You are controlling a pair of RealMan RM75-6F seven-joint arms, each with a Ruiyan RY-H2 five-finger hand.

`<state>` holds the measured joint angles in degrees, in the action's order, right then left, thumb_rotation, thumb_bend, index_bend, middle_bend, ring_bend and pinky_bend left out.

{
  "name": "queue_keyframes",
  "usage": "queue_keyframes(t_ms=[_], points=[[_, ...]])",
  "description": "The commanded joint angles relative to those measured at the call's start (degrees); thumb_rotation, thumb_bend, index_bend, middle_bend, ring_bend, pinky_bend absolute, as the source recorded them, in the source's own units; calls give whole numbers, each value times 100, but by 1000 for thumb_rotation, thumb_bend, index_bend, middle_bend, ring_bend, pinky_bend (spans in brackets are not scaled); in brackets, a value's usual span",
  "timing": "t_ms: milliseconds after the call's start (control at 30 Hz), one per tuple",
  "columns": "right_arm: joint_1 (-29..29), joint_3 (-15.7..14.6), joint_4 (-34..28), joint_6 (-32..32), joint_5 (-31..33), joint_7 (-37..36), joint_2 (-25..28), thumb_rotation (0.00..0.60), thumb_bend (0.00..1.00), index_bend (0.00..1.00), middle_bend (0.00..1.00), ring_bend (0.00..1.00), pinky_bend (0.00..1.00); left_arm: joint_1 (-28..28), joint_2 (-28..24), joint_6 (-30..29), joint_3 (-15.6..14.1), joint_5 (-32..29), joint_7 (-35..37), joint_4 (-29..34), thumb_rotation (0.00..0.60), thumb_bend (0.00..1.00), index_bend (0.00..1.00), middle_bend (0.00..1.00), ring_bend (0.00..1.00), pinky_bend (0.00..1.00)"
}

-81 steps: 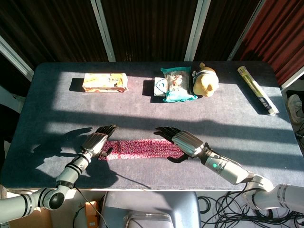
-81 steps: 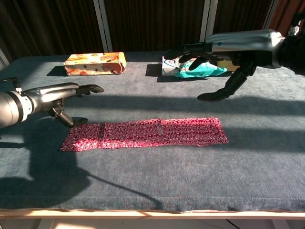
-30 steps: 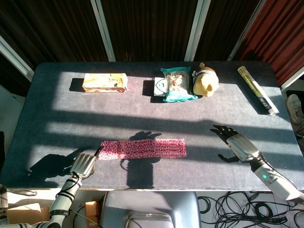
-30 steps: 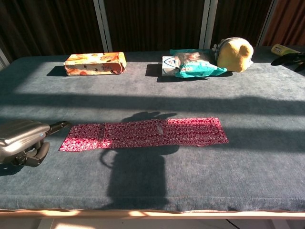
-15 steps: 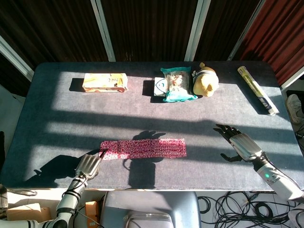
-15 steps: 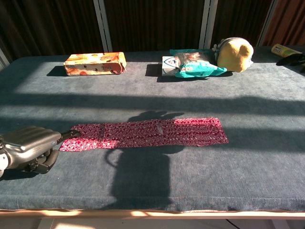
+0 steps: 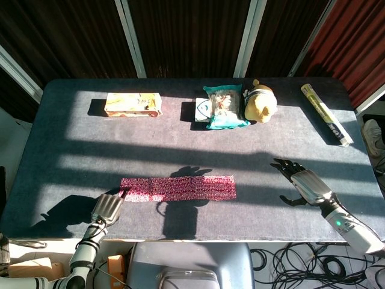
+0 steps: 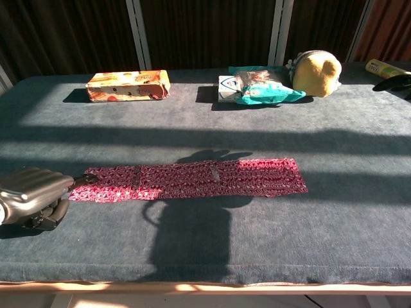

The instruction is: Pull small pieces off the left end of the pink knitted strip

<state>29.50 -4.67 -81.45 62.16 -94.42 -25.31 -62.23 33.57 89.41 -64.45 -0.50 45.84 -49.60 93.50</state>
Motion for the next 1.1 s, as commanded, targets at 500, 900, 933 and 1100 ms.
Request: queue_keyframes(t_ms=[500, 900, 933, 1100], points=[[-2, 23, -58, -57, 9, 55, 12, 600, 256, 0, 0, 0, 127, 127, -82, 16, 327, -914, -38, -584, 600, 1000, 193, 1000, 1000, 1000], [3, 39, -30, -96, 15, 77, -9, 600, 256, 0, 0, 0, 127, 6, -302, -447, 131, 104, 228, 415, 600, 984, 143, 1000, 1000, 1000], [6, 39, -31, -109, 19, 82, -10, 600, 257, 0, 0, 0, 127, 15, -295, -457, 122, 120, 196, 469, 600, 984, 131, 1000, 1000, 1000], [12, 37, -34, -121, 5, 78, -33, 600, 257, 0, 0, 0, 127, 116, -110, -442, 84, 63, -89, 557, 600, 984, 113, 1000, 1000, 1000]])
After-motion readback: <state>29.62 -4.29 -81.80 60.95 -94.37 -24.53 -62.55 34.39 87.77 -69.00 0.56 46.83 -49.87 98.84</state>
